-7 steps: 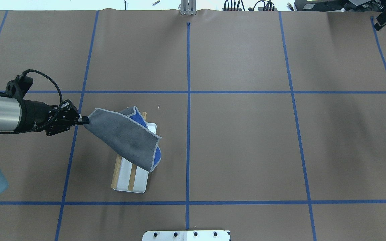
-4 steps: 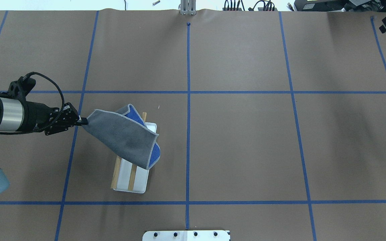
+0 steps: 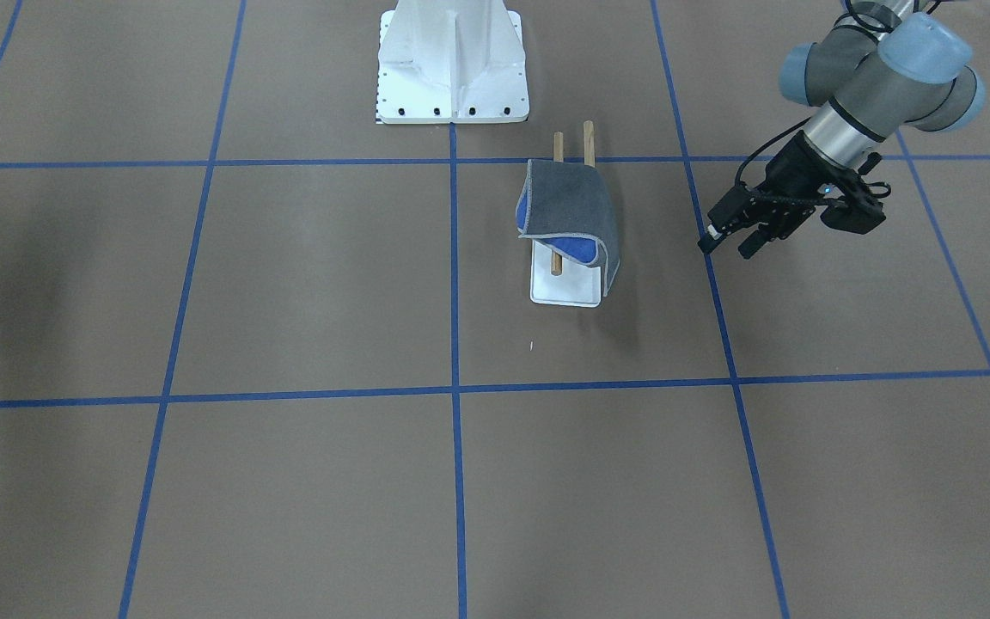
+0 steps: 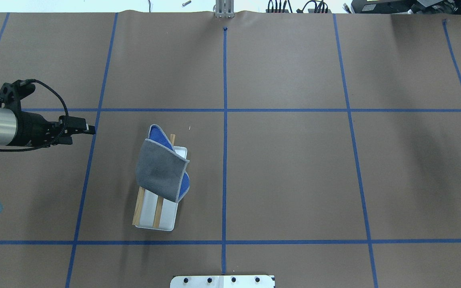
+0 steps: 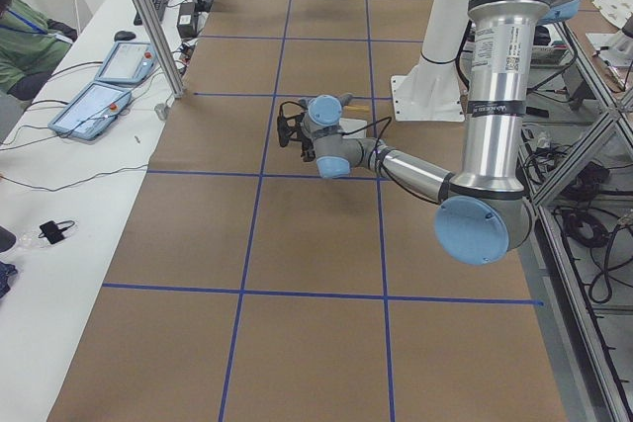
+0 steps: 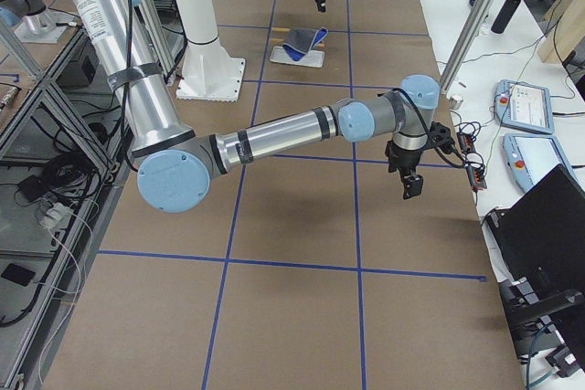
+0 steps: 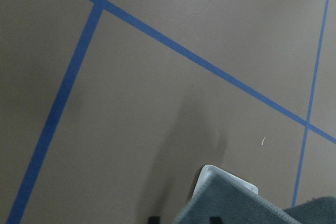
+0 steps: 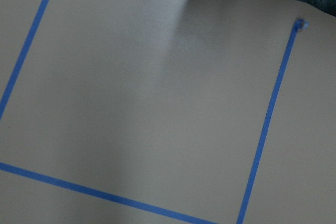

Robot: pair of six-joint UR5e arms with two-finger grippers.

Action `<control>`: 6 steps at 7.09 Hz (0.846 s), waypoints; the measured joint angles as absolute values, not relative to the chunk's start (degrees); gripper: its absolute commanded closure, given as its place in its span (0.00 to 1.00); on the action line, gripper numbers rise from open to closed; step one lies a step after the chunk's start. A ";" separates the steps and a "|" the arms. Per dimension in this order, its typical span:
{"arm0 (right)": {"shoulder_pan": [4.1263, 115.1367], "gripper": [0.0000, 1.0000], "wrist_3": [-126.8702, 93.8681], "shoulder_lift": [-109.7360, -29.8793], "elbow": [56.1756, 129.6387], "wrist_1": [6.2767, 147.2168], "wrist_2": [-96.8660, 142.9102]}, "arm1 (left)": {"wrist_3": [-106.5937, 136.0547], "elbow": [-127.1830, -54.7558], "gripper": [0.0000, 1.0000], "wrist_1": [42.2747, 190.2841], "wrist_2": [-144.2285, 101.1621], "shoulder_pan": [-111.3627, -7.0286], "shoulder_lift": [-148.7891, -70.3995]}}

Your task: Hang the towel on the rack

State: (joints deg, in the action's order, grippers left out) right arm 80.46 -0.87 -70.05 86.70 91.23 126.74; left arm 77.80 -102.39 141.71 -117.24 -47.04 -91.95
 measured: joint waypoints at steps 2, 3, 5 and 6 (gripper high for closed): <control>80.95 0.00 -0.75 -74.23 86.69 91.15 126.72 | 54.77 -102.35 0.01 128.47 -118.83 -53.72 -92.00; 81.67 0.00 -0.79 -75.78 86.71 91.14 127.54 | 40.67 -102.36 0.01 120.06 -120.61 -58.64 -92.21; 82.89 0.00 -0.66 -77.42 86.78 91.14 129.01 | 15.59 -102.34 0.01 103.83 -122.06 -69.90 -93.07; 83.37 0.00 -0.58 -77.66 86.78 91.14 129.05 | 6.67 -102.02 0.01 97.33 -122.39 -75.35 -93.35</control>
